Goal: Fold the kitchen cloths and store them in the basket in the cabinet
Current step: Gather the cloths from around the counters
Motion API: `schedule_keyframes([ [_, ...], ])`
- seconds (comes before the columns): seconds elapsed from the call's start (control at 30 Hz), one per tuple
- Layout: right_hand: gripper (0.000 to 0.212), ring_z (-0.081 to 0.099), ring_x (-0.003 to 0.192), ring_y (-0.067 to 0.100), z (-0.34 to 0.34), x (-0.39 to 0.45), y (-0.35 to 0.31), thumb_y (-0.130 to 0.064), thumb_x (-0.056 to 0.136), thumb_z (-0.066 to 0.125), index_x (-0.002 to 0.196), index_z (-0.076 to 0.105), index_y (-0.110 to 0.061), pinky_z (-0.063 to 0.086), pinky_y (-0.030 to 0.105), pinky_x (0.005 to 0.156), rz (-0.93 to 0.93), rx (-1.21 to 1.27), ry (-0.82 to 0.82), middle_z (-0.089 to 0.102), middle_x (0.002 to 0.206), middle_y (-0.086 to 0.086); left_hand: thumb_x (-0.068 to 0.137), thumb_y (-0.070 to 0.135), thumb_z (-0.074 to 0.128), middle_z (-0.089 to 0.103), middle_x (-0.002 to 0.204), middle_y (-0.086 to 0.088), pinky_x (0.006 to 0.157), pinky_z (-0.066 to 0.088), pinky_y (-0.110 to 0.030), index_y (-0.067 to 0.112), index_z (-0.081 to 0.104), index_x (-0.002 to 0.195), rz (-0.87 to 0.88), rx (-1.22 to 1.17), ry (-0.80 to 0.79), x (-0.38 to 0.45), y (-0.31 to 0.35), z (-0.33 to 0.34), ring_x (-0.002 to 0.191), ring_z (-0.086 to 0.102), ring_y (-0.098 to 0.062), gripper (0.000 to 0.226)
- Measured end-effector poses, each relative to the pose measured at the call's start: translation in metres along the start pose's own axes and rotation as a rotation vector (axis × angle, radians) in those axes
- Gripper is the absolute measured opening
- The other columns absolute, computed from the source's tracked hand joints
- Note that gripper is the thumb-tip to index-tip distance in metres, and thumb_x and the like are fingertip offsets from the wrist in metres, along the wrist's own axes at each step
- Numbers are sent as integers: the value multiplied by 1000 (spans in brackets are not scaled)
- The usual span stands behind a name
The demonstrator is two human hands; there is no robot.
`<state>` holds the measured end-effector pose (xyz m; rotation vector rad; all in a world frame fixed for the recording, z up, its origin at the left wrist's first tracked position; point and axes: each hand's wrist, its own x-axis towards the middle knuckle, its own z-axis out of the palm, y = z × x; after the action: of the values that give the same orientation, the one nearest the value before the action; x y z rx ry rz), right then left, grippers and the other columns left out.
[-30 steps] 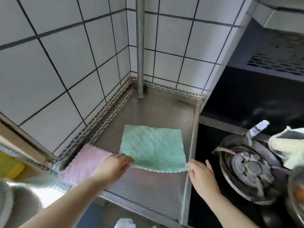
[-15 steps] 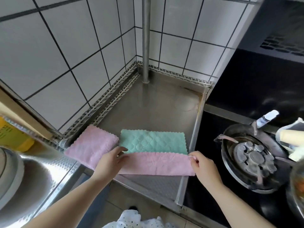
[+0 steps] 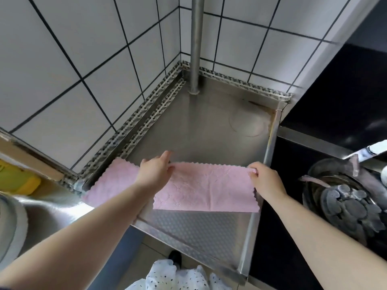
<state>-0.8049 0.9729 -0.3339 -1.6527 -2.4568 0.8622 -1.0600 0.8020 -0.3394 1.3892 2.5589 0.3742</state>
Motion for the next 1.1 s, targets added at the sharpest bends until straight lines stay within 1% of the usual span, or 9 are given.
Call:
schedule_keyframes([
  [0.2, 27, 58, 100, 32, 14, 10, 0, -17, 91, 51, 117, 58, -17, 47, 34, 79, 44, -82, -50, 63, 113, 11, 88, 29, 52, 65, 112, -3, 93, 37, -38, 26, 36, 139, -30, 93, -130, 12, -10, 10, 106, 58, -26, 53],
  [0.4, 48, 41, 130, 31, 41, -5, -24, -13, 82, 62, 129, 55, -13, 34, 46, 106, -320, -248, 132, 43, 143, 11, 79, 14, 67, 61, 125, -7, 93, 44, -42, 11, 60, 122, 286, 101, 79, -9, 16, 22, 116, 56, -29, 43],
  [0.6, 53, 24, 143, 20, 104, -34, -52, -26, 91, 52, 142, 39, -22, 17, 51, 114, -384, -334, -58, 29, 153, 1, 79, 18, 32, 57, 132, -11, 97, 46, -50, 4, 61, 124, 387, 143, -32, -44, 51, 56, 123, 53, -28, 55],
  [0.7, 55, 42, 133, 24, 107, -39, -39, -35, 82, 65, 133, 53, -20, 34, 56, 104, -413, -396, 43, 46, 143, 5, 88, 25, 37, 47, 141, -12, 104, 37, -55, 6, 53, 132, 394, 119, -35, -46, 40, 65, 132, 42, -33, 51],
  [0.77, 55, 41, 134, 24, 101, -38, -26, -45, 85, 50, 134, 51, -21, 34, 54, 105, -403, -473, 61, 46, 144, 5, 92, 39, 37, 36, 148, -12, 111, 28, -55, 10, 42, 140, 362, 125, -104, -43, 30, 68, 138, 30, -34, 57],
  [0.9, 67, 9, 146, 15, 84, -35, -1, -58, 88, 21, 147, 27, -26, 8, 48, 117, -306, -542, -70, 17, 157, -2, 92, 58, 20, 6, 157, -6, 119, 0, -44, 16, 14, 150, 299, 187, -176, -38, 24, 69, 146, 3, -28, 72],
  [0.97, 65, -1, 146, 12, 82, -31, 5, -57, 91, 31, 148, 22, -28, -4, 48, 116, -304, -515, -60, 9, 158, -5, 92, 55, 38, 18, 155, -11, 118, 6, -49, 14, 29, 147, 321, 156, -145, -38, 25, 64, 144, 13, -32, 70],
  [1.03, 60, 19, 144, 16, 77, -26, -1, -44, 85, 56, 140, 42, -23, 4, 54, 114, -371, -450, 3, 31, 152, -2, 81, 43, 62, 54, 132, -19, 109, 25, -59, 9, 63, 118, 500, 119, -41, -43, 29, 59, 129, 45, -38, 51],
  [1.1, 43, 44, 132, 17, 72, -18, -13, -21, 75, 67, 118, 63, -19, 18, 59, 110, -547, -422, 81, 55, 133, -2, 71, 38, 68, 66, 99, -11, 100, 39, -59, 12, 68, 88, 698, 137, 31, -51, 33, 57, 105, 62, -31, 31],
])
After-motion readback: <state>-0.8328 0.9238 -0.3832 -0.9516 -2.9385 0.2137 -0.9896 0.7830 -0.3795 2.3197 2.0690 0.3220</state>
